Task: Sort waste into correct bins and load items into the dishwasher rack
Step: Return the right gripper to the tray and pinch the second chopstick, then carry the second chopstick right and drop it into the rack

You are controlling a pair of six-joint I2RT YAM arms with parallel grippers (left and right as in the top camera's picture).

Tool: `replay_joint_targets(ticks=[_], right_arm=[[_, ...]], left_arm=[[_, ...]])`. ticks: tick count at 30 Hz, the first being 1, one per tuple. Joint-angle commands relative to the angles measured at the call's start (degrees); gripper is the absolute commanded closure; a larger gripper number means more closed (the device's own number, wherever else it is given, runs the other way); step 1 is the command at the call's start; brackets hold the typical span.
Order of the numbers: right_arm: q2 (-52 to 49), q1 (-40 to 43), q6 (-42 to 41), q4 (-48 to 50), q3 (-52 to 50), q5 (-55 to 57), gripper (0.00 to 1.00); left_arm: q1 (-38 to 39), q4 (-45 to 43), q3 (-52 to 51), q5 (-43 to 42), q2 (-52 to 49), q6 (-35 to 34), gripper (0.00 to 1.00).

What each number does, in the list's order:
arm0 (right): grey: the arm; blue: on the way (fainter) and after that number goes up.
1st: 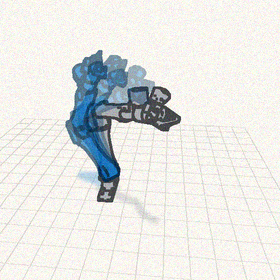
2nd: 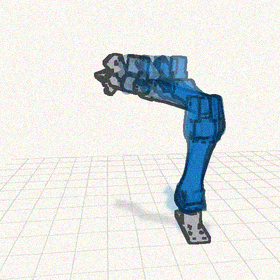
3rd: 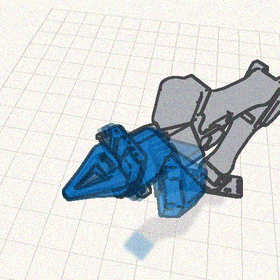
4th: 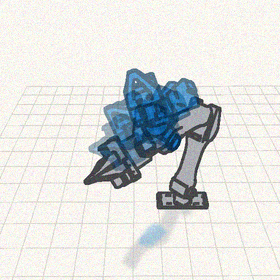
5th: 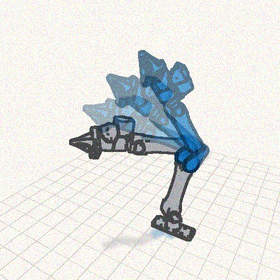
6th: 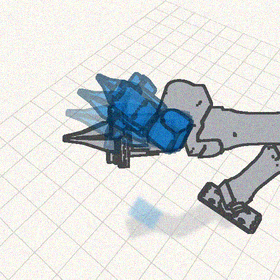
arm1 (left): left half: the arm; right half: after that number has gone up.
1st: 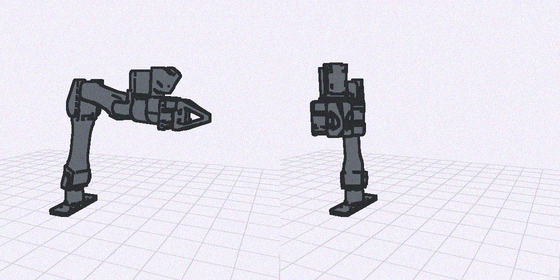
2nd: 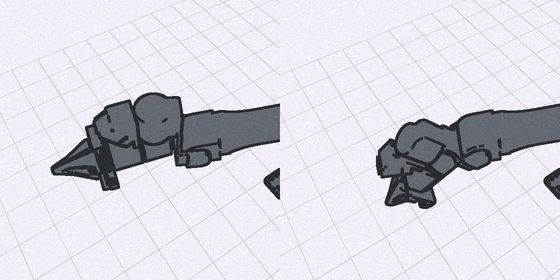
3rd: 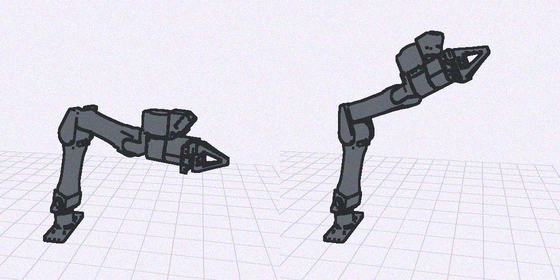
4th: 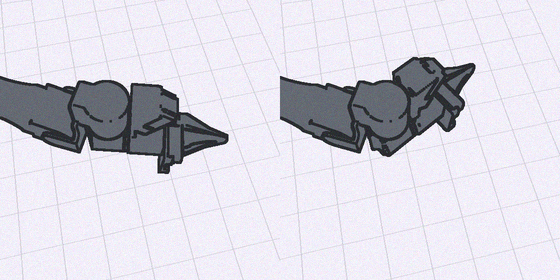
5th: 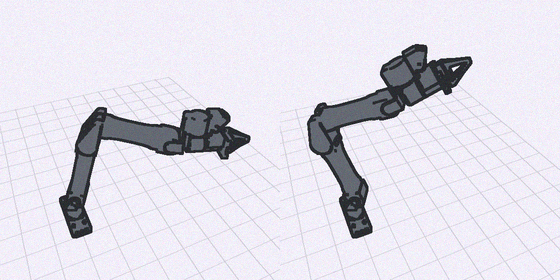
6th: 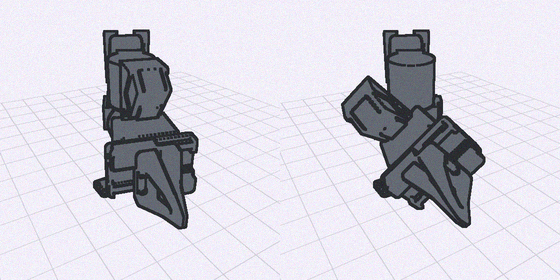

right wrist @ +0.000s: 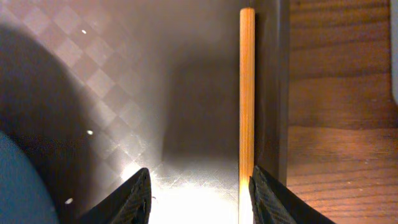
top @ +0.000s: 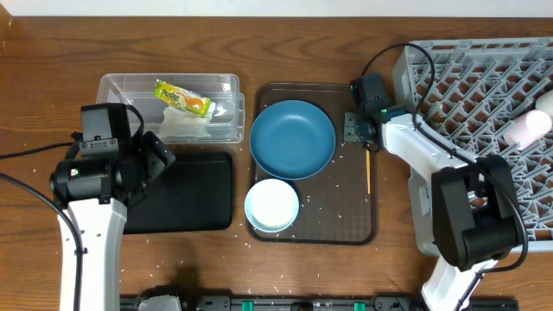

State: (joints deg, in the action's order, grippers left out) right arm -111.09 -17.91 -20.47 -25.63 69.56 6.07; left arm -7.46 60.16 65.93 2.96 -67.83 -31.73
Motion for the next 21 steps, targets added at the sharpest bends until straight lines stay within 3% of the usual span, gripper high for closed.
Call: replay_joint_targets(ticks=[1,6,13,18,21], right_arm=[[-2.51,0.48,0.83,0.11,-0.31,0.57,0.51],[-4.04,0.48,0.81,-0.13,-0.33,0.17,0.52],[-4.09,0.48,0.79,-0.83,-0.11,-1.57,0.87],[-2.25,1.53,0.81,-3.41,3.19,-7.30,0.98],[-0.11,2.99,0.83,-7.17,6.93,-8.04,0.99]], left_arm=[[-0.28,0.20,0.72,0.09,-0.26,-0.09,0.02],[-0.28,0.20,0.72,0.09,-0.26,-0.09,0.02],[-0.28,0.20,0.72,0.09,-0.26,-0.09,0.02],[-0.28,0.20,0.72,0.09,-0.26,-0.09,0.02],[-0.28,0.20,0.72,0.09,-0.26,-0.09,0.02]])
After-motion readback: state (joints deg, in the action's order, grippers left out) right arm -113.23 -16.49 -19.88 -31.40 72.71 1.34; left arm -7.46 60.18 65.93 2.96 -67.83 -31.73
